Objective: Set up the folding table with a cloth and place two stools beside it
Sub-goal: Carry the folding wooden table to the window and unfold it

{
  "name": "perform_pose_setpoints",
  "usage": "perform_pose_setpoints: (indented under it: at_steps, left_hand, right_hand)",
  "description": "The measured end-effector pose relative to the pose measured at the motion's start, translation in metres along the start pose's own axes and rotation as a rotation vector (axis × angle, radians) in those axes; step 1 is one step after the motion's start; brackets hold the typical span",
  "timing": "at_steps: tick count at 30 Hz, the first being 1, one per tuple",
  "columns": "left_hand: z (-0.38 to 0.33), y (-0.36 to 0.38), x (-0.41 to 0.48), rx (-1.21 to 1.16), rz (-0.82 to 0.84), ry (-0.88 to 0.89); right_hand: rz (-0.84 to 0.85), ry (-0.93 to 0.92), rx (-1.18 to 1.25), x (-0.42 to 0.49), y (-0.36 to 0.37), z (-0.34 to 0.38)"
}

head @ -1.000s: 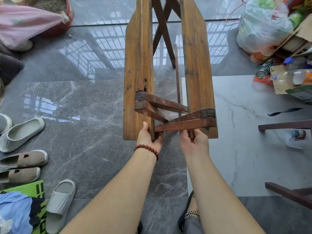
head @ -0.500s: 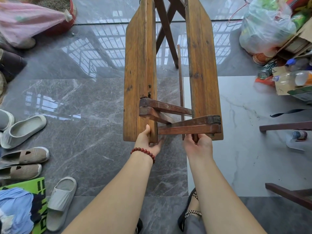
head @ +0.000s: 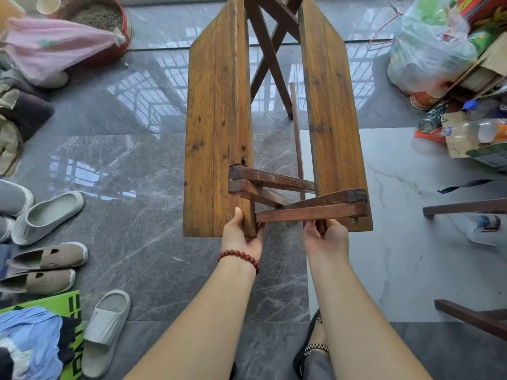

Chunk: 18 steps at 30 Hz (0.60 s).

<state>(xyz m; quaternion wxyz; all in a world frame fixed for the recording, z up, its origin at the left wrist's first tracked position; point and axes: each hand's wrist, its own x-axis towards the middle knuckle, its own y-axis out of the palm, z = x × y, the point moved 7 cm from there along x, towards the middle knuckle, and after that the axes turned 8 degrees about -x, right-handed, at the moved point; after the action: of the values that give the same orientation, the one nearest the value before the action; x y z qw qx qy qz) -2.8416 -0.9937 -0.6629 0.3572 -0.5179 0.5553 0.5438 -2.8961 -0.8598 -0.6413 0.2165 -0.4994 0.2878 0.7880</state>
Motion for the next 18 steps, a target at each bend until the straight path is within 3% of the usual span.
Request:
perform_pose_setpoints:
  at_steps: [2,11,18]
  left_hand:
    - [-0.004,-0.001,-0.004,-0.003,-0.014,0.027]
    - [-0.015,0.004,-0.018,0.010,-0.035,0.124]
    - [-0.006,-0.007,-0.018,0.040,-0.030,0.041]
  right_hand:
    - [-0.016,0.100,0.182,-0.001,0.003,-0.004]
    - [-0.009,0.048,0.236,-0.019,0.004,-0.004]
    - [0.035,0.052,0.199,-0.024,-0.006,0.006]
